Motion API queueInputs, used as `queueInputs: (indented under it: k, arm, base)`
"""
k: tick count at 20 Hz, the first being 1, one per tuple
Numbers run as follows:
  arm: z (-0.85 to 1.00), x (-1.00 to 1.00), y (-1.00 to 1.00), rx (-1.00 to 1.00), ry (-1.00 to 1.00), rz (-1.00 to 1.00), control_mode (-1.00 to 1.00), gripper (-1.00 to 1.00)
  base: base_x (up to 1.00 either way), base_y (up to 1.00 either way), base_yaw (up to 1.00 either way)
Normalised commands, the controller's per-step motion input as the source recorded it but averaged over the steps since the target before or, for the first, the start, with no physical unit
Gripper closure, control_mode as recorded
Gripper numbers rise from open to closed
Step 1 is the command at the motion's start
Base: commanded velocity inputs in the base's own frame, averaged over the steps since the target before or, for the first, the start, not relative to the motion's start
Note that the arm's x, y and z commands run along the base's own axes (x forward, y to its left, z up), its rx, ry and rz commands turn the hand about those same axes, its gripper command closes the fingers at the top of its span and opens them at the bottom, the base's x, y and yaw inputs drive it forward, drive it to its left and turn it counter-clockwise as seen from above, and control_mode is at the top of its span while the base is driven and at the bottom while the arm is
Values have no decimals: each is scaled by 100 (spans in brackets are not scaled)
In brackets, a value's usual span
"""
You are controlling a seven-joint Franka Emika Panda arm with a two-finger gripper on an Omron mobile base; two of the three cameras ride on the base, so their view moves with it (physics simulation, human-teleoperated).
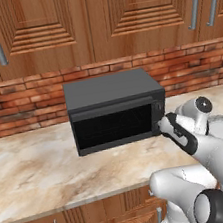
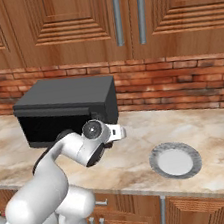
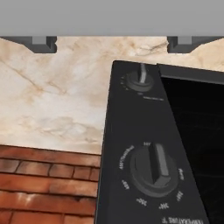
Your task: Pick up the bagel from the plate, place it on the toaster oven rack, close the door, and set the timer.
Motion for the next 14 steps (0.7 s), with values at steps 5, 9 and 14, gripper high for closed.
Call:
queueInputs:
  k: [5, 9, 14]
  arm:
    - [-36, -7, 41, -5, 0, -5, -100, -100]
    - [-53, 0, 11, -5, 0, -4, -100, -100]
    - [-51, 0, 6, -3, 0, -4, -100, -100]
  base:
    - [0, 0, 0]
    - [0, 0, 0]
    - [0, 0, 0]
